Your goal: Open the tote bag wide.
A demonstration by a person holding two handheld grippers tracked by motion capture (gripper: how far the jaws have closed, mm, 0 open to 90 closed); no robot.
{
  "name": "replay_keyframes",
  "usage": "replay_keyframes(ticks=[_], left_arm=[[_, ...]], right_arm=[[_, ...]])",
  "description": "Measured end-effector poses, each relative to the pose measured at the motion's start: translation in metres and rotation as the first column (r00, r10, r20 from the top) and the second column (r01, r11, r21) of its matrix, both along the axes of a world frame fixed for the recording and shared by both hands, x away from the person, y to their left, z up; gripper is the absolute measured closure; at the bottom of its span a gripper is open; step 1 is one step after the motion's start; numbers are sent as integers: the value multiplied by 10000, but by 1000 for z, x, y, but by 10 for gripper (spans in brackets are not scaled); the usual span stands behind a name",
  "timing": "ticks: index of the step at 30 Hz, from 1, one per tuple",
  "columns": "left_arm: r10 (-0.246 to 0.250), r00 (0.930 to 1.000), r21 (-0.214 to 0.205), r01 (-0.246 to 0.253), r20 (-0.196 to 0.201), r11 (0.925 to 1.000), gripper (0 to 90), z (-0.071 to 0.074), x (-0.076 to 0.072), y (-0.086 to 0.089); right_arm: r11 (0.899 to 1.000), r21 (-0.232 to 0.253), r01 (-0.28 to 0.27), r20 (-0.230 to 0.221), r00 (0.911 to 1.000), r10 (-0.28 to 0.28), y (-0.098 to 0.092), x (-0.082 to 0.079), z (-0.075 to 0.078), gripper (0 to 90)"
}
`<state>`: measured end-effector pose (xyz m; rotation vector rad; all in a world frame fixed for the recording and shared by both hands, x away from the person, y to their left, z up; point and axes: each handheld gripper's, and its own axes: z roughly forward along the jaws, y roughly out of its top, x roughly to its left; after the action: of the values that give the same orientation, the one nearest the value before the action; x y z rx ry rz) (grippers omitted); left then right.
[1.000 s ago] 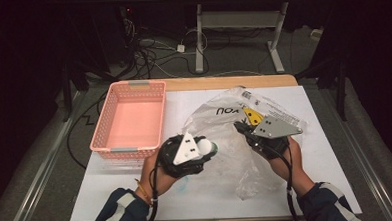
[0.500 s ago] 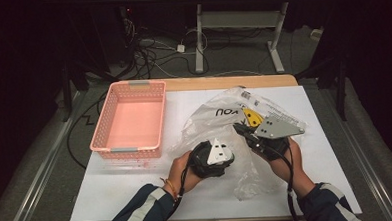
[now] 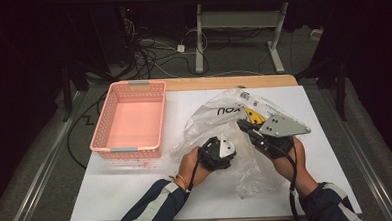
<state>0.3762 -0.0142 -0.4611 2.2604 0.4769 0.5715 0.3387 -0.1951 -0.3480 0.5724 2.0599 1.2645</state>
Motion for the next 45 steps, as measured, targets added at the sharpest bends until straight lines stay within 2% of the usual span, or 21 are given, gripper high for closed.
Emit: replay_keyframes(ticks=[3, 5, 9, 11, 15, 17, 19, 21, 23, 26, 28, 31, 33, 36, 39, 40, 41, 42, 43, 44, 45], left_arm=[[178, 9998, -145, -177, 7, 9997, 466, 3, 0, 5], [183, 9998, -458, -180, 65, 9988, 390, 8, -4, 8], [-250, 9978, -107, 257, 622, 9996, 343, 22, -23, 14], [-569, 9941, 189, 553, 928, 9983, 339, 29, -36, 18], [-1077, 9849, 180, 1062, 1353, 9942, 332, 45, -65, 39], [-852, 9792, 78, 852, 1844, 9963, 315, 53, -78, 55], [-244, 9750, -228, 302, 2207, 9993, 281, 58, -86, 75], [398, 9722, -391, -316, 2306, 9987, 228, 59, -89, 90], [702, 9776, -801, -552, 1983, 9953, 228, 56, -91, 108], [1072, 9841, -512, -1008, 1418, 9936, 227, 43, -88, 123], [1284, 9847, -72, -1284, 1175, 9917, 227, 32, -83, 128], [1526, 9851, -62, -1526, 796, 9883, 227, 24, -75, 132], [1609, 9833, 141, -1627, 846, 9866, 194, 20, -70, 131], [1783, 9807, 580, -1832, 808, 9814, 203, 11, -60, 131], [1953, 9778, 716, -2007, 759, 9770, 280, 7, -51, 131], [1983, 9771, 612, -2032, 773, 9772, 338, 7, -50, 131], [1940, 9782, 626, -1987, 741, 9781, 424, 8, -49, 130], [1977, 9770, 697, -2033, 805, 9766, 471, 9, -49, 129], [1979, 9760, 648, -2041, 908, 9768, 543, 10, -51, 129], [1935, 9763, 675, -2004, 967, 9774, 656, 11, -52, 129], [1937, 9761, 592, -2001, 985, 9780, 708, 12, -53, 130]], right_arm=[[10000, -57, -14, -50, 10000, 14, 0, 0, -1, 900], [9999, -142, -43, -93, 9999, 42, 1, 0, -3, 900], [9997, -253, -33, -235, 9997, 27, 1, 1, -7, 900], [9994, -343, -27, -324, 9995, 16, 1, 1, -9, 900], [9988, -487, -30, -461, 9989, 7, -1, 3, -12, 900], [9987, -519, -3, -549, 9985, -25, -1, 4, -14, 900], [9981, -617, -8, -575, 9983, -27, -1, 4, -16, 900], [9976, -688, -35, -621, 9981, -8, -1, 4, -17, 900], [9971, -766, 32, -634, 9980, -80, -2, 4, -17, 900], [9968, -800, 95, -684, 9975, -150, -5, 6, -18, 900], [9965, -823, 136, -707, 9973, -194, -7, 7, -18, 900], [9961, -865, 172, -724, 9971, -235, -10, 7, -19, 900], [9960, -874, 177, -729, 9970, -241, -11, 7, -19, 900], [9957, -910, 174, -755, 9969, -243, -13, 8, -20, 900], [9952, -962, 184, -805, 9964, -262, -15, 9, -21, 900], [9949, -983, 204, -814, 9963, -285, -15, 9, -22, 900], [9947, -1010, 184, -813, 9963, -267, -15, 10, -22, 900], [9945, -1033, 185, -808, 9964, -269, -16, 10, -22, 900], [9945, -1022, 213, -838, 9960, -300, -16, 10, -23, 900], [9946, -1014, 211, -870, 9958, -300, -16, 11, -23, 900], [9946, -1022, 207, -885, 9956, -298, -16, 11, -24, 900]])
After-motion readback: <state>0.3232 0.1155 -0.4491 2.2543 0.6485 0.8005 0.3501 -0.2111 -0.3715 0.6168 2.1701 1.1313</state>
